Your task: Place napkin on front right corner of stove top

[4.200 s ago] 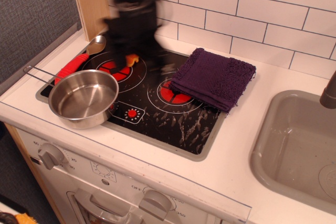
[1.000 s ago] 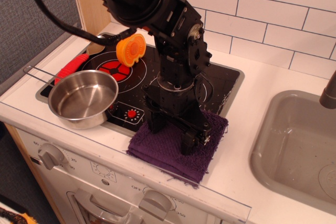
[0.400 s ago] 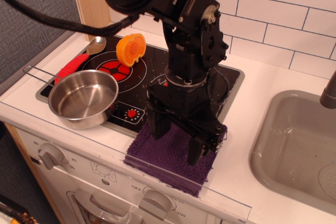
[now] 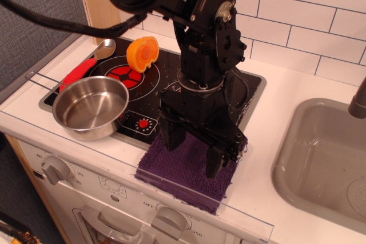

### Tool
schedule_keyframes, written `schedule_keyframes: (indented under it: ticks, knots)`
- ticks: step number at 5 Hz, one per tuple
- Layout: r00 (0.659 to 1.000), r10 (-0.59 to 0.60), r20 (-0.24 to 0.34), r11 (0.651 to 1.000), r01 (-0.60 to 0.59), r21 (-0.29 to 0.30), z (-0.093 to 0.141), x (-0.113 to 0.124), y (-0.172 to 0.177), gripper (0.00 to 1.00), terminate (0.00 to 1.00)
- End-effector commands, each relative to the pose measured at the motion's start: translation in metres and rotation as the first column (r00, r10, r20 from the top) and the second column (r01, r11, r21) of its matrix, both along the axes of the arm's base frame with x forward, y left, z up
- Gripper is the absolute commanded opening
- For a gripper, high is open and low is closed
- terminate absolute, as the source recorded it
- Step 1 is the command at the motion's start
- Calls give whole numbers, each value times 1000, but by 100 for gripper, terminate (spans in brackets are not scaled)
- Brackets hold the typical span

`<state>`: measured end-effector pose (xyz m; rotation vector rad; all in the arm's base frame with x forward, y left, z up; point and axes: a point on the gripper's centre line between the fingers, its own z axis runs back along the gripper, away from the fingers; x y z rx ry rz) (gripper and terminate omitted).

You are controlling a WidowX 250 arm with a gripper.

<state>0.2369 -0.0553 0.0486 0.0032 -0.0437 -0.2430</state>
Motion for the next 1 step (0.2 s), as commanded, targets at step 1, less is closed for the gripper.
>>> schedule_keyframes:
  ticks: [1]
  knots:
    - [999, 0, 39, 1000, 0, -8, 11, 2, 1, 100, 100]
